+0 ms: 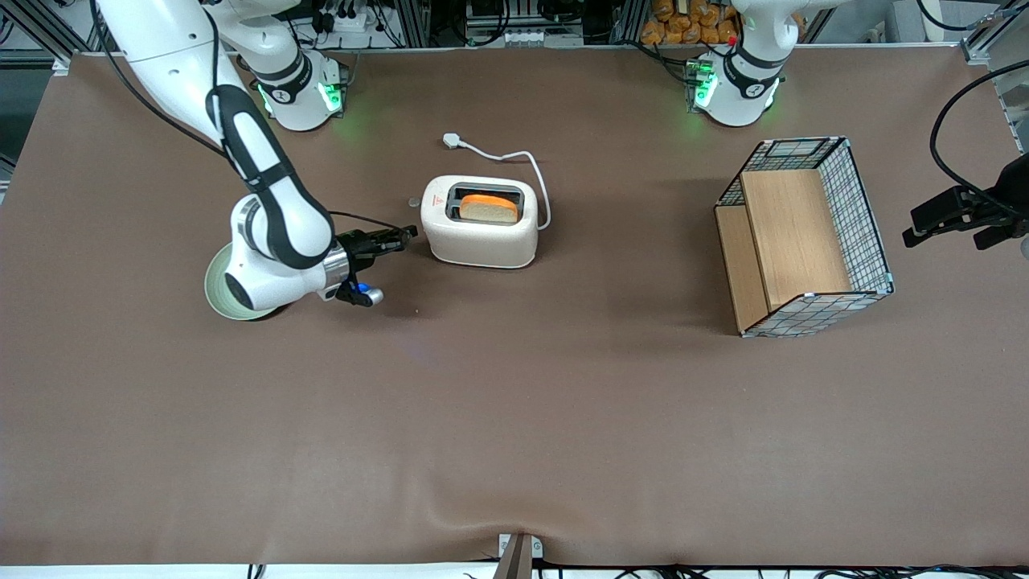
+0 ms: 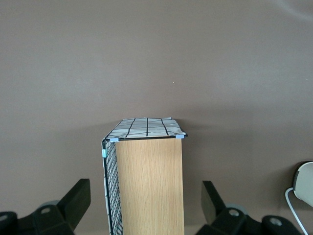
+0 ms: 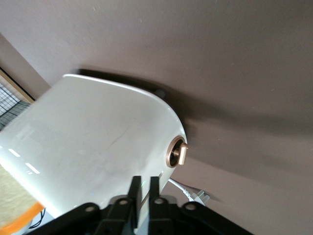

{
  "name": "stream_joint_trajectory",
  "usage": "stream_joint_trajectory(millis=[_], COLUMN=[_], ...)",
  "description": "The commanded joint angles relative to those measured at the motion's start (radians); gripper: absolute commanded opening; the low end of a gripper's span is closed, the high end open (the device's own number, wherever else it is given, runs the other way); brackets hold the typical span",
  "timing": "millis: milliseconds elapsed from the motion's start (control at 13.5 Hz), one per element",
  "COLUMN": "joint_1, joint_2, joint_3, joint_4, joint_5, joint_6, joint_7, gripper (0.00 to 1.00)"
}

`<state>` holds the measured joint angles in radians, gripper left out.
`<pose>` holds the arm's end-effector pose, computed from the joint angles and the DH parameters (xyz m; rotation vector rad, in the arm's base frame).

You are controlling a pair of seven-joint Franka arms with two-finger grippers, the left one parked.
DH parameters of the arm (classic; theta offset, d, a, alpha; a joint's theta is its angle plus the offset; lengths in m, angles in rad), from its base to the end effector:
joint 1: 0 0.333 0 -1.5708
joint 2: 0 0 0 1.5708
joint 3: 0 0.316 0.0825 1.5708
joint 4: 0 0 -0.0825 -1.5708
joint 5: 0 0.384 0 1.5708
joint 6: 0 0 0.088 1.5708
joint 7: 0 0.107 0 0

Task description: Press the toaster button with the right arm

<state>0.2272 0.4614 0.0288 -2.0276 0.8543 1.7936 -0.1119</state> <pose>0.5020 0.1976 0.2043 -2.2989 0.1652 0.8774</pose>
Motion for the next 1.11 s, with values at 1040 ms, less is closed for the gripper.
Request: stream_joint_trajectory(millis=[1040], joint_1=[-0.022], joint_2=[-0.099], joint_3=[-0.251], joint_4=[0.34], joint_5=[-0.492], joint_6=[-0.103], joint_7=[-0.035], gripper=[1.0])
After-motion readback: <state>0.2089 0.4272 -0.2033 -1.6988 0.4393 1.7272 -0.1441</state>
